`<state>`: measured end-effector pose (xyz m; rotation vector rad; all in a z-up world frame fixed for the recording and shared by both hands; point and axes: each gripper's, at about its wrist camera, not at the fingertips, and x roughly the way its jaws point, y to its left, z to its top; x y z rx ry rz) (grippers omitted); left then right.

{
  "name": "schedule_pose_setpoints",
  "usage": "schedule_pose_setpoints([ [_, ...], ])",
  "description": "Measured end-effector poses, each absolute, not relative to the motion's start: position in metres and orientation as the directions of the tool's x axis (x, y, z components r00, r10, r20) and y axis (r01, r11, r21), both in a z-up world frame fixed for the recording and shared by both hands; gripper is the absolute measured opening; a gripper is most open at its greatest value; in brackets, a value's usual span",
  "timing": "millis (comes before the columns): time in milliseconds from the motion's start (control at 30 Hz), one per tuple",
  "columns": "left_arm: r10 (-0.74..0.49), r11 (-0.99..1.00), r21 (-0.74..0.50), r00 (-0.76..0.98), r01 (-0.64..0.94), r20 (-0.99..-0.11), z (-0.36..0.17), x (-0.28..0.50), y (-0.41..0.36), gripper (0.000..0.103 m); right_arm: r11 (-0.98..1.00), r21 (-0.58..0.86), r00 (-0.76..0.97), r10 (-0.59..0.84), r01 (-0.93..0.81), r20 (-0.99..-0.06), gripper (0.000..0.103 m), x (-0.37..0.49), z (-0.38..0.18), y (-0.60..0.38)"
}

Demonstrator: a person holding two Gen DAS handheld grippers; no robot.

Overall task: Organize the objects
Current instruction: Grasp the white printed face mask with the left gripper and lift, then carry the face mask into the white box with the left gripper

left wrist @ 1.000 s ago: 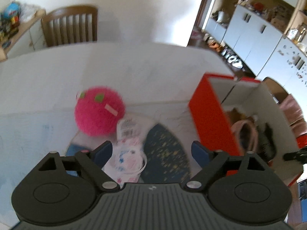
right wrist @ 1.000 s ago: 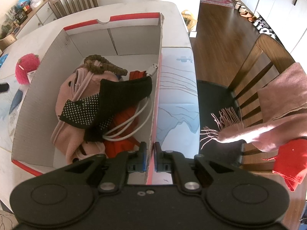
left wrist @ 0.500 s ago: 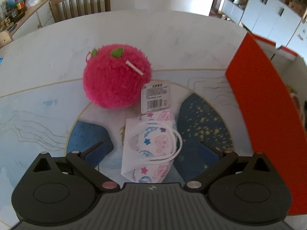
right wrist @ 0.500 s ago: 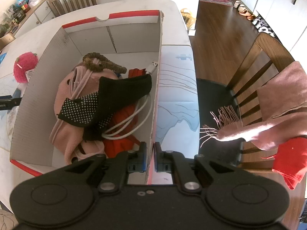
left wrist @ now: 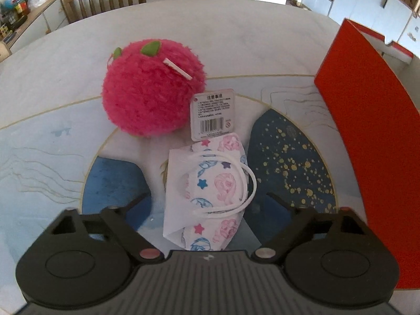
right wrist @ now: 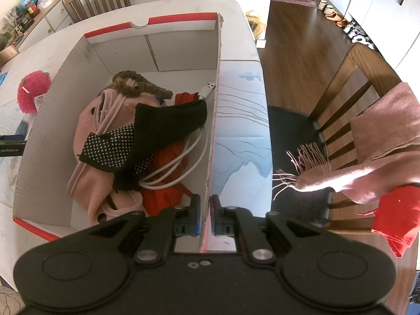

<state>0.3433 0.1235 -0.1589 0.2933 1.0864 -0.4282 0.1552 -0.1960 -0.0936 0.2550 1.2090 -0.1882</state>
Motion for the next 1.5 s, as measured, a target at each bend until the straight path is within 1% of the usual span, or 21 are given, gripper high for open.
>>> schedule_pose_setpoints([
  [33, -0.187, 0.877, 0.033, 0.403, 0.48, -0.896, -0.159, 0.342, 0.123, 0.084, 0.956, 0.095, 0.344, -0.007, 0.278, -0.939, 0.007, 0.155, -0.094, -0.196],
  [67, -0.193, 0.874, 0.031, 0.405, 0.485, -0.894, -0.158, 0.342, 0.122, 0.078, 0.956, 0.094, 0.344, -0.007, 0.277, -0.939, 0.007, 0.155, -0.093, -0.196],
  [100, -0.195, 0.873, 0.032, 0.409, 0.487, -0.892, -0.157, 0.342, 0.122, 0.069, 0.956, 0.093, 0.344, -0.009, 0.278, -0.939, 0.007, 0.155, -0.093, -0.196],
  [167, -0.194, 0.875, 0.032, 0.41, 0.484, -0.891, -0.154, 0.343, 0.121, 0.059, 0.956, 0.093, 0.344, -0.009, 0.278, -0.939, 0.006, 0.156, -0.094, -0.196],
  [200, -0.193, 0.876, 0.031, 0.409, 0.482, -0.892, -0.153, 0.344, 0.121, 0.049, 0.956, 0.093, 0.345, -0.009, 0.278, -0.939, 0.006, 0.155, -0.094, -0.196],
  [233, -0.196, 0.873, 0.033, 0.412, 0.486, -0.89, -0.152, 0.343, 0.12, 0.042, 0.957, 0.092, 0.346, -0.01, 0.277, -0.938, 0.006, 0.155, -0.094, -0.196],
  [267, -0.195, 0.871, 0.037, 0.413, 0.49, -0.89, -0.151, 0.343, 0.119, 0.031, 0.957, 0.09, 0.346, -0.012, 0.276, -0.938, 0.005, 0.155, -0.094, -0.196],
  [300, -0.195, 0.87, 0.036, 0.41, 0.492, -0.891, -0.15, 0.342, 0.118, 0.026, 0.957, 0.088, 0.347, -0.013, 0.275, -0.938, 0.005, 0.155, -0.094, -0.195],
  [367, -0.202, 0.866, 0.031, 0.405, 0.499, -0.892, -0.148, 0.341, 0.118, 0.021, 0.958, 0.086, 0.349, -0.015, 0.272, -0.937, 0.005, 0.154, -0.094, -0.195],
  [500, -0.225, 0.868, 0.007, 0.406, 0.497, -0.886, -0.142, 0.336, 0.12, 0.017, 0.96, 0.086, 0.351, -0.014, 0.268, -0.936, 0.005, 0.154, -0.093, -0.195],
  [667, -0.264, 0.876, -0.039, 0.412, 0.48, -0.872, -0.13, 0.326, 0.129, 0.017, 0.961, 0.084, 0.351, -0.015, 0.264, -0.936, 0.005, 0.154, -0.093, -0.195],
  [800, -0.292, 0.884, -0.084, 0.402, 0.461, -0.868, -0.123, 0.321, 0.138, 0.013, 0.961, 0.084, 0.353, -0.014, 0.262, -0.936, 0.005, 0.154, -0.093, -0.195],
  [1000, -0.36, 0.871, -0.141, 0.415, 0.471, -0.836, -0.094, 0.305, 0.141, 0.013, 0.962, 0.084, 0.354, -0.015, 0.262, -0.935, 0.005, 0.154, -0.093, -0.195],
  [1300, -0.484, 0.79, -0.206, 0.382, 0.577, -0.787, -0.048, 0.277, 0.112, 0.013, 0.963, 0.084, 0.356, -0.013, 0.256, -0.935, 0.005, 0.154, -0.093, -0.194],
  [1500, -0.543, 0.726, -0.232, 0.332, 0.647, -0.772, -0.032, 0.264, 0.077, 0.013, 0.963, 0.082, 0.355, -0.014, 0.255, -0.935, 0.005, 0.154, -0.093, -0.194],
])
